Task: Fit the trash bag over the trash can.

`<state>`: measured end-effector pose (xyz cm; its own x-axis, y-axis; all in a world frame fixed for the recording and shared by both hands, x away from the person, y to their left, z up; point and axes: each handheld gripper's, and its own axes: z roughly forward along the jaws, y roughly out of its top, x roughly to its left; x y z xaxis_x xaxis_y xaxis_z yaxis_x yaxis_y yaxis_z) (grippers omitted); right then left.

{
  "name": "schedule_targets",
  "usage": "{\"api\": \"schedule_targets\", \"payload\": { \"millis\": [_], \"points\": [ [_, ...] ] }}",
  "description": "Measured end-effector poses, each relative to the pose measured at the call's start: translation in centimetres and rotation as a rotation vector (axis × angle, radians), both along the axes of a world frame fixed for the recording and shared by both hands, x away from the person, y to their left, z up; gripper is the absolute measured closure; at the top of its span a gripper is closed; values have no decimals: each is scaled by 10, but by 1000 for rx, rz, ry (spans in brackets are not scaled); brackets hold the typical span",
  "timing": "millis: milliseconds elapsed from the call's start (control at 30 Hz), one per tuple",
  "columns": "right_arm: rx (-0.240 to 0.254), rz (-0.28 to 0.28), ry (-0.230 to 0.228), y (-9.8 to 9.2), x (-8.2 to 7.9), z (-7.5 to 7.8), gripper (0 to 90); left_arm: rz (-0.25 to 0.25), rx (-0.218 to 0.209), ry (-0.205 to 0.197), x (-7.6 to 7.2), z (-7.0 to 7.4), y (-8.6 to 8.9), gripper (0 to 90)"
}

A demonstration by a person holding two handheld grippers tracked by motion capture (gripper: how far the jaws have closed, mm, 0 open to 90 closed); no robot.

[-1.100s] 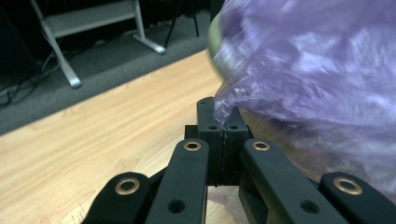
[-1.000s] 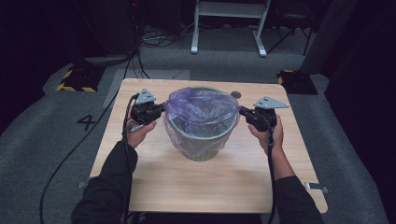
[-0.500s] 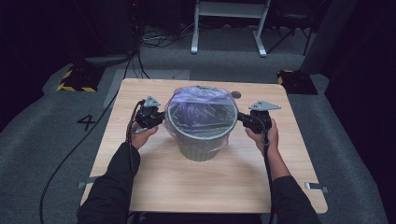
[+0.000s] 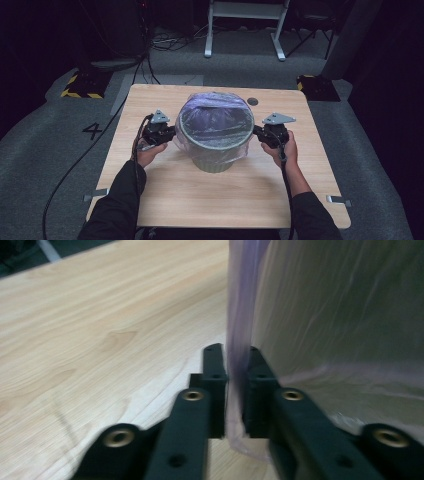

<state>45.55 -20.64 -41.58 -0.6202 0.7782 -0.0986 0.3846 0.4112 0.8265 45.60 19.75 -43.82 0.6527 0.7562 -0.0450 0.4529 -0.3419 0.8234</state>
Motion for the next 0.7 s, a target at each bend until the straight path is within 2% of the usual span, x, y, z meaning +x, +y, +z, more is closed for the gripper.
{"api": "schedule_targets", "payload": {
  "millis": [33,67,100,133,200,233,267,333,433,500,600,700],
  "points": [
    [2,-6,-9,-3,-2,1,826,-3,-16,-10,-4,1,4,712],
    [2,-7,-19,-5,-4,1,814,-10,-25,-27,-9,3,8,722],
    [1,-6,-36,-8,-7,2,802,-18,-20,-48,-14,5,12,692],
    [-7,-12,-47,-11,-10,3,742,-10,-21,-62,-18,7,15,617],
    [-15,-6,-91,-17,-17,5,601,12,-39,-65,-25,13,22,425],
    [-19,-25,-95,-20,-19,6,543,19,-49,-73,-29,15,26,331],
    [-20,-38,-96,-23,-21,7,495,25,-60,-85,-32,18,29,282],
    [13,-17,-110,-31,-25,9,448,1,-90,-101,-41,24,35,217],
    [29,12,-145,-39,-36,13,368,-38,-107,-126,-54,31,38,174],
    [35,42,-174,-42,-45,17,344,-61,-84,-149,-63,34,36,157],
    [28,121,-204,-38,-57,21,294,-114,-92,-151,-74,36,28,157],
    [-5,209,-215,-25,-66,21,264,-180,-51,-154,-84,34,9,155]
  ]
}}
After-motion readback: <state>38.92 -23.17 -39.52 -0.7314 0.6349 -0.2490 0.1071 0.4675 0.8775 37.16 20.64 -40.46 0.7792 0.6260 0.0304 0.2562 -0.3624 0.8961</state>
